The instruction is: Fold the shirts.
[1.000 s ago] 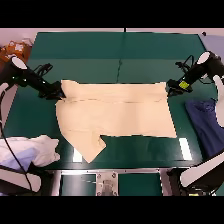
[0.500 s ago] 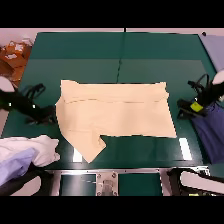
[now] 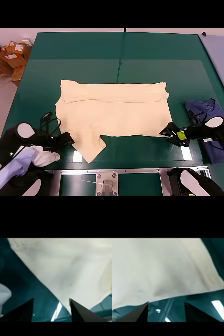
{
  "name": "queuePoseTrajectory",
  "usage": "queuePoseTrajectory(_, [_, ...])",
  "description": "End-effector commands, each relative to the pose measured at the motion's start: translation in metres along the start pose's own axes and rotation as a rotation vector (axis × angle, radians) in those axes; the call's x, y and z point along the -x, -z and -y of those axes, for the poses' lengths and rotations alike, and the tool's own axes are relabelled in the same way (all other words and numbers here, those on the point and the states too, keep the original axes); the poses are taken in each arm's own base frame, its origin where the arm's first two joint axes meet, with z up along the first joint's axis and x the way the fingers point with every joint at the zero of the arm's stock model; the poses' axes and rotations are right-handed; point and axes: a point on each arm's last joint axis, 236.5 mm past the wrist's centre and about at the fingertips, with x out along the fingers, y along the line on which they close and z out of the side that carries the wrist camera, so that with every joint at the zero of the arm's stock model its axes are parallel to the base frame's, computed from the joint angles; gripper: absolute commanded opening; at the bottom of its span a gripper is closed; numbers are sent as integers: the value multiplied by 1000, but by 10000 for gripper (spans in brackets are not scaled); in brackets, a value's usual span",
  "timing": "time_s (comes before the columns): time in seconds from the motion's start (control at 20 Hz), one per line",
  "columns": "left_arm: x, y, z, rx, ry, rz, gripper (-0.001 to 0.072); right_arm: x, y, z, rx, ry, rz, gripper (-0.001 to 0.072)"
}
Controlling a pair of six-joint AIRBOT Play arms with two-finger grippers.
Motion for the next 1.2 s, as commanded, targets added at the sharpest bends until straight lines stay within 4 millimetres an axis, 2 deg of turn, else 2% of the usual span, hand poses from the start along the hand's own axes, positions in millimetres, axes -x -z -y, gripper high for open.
queuePoseTrajectory(0.0, [-18,-12,1,63,49,107,498,-12,-21,-8,-86,-85,125,515])
queuePoseTrajectory(0.05, [-20,-14,1,78,60,120,495,-11,-27,-12,-98,-104,150,514])
queuePoseTrajectory(0.1, [-19,-19,4,91,75,143,400,-10,-31,-17,-114,-126,166,512])
queuePoseTrajectory(0.15, [-18,-28,9,112,101,180,306,-9,-35,-21,-125,-148,178,457])
queuePoseTrajectory(0.25, [-13,-45,17,117,141,251,136,-8,-34,-23,-121,-155,176,221])
queuePoseTrajectory(0.3, [-11,-49,18,122,149,270,22,-9,-32,-24,-94,-154,167,97])
queuePoseTrajectory(0.35, [-11,-49,20,105,150,267,20,-9,-27,-24,-66,-152,151,15])
queuePoseTrajectory(0.5, [3,-30,30,-80,111,158,18,-5,-13,-22,10,-121,82,13])
queuePoseTrajectory(0.6, [30,-27,28,-197,23,130,18,5,-8,-19,67,-78,40,13])
queuePoseTrajectory(0.75, [82,-35,31,-298,-68,205,18,30,-9,-17,101,-12,34,13])
queuePoseTrajectory(0.9, [108,-38,47,-331,-51,236,18,59,-21,-7,120,87,93,13])
queuePoseTrajectory(1.0, [119,-49,63,-340,-13,295,17,75,-33,-20,143,73,140,13])
queuePoseTrajectory(1.15, [125,-79,81,-352,16,354,17,94,-60,-69,193,-45,224,13])
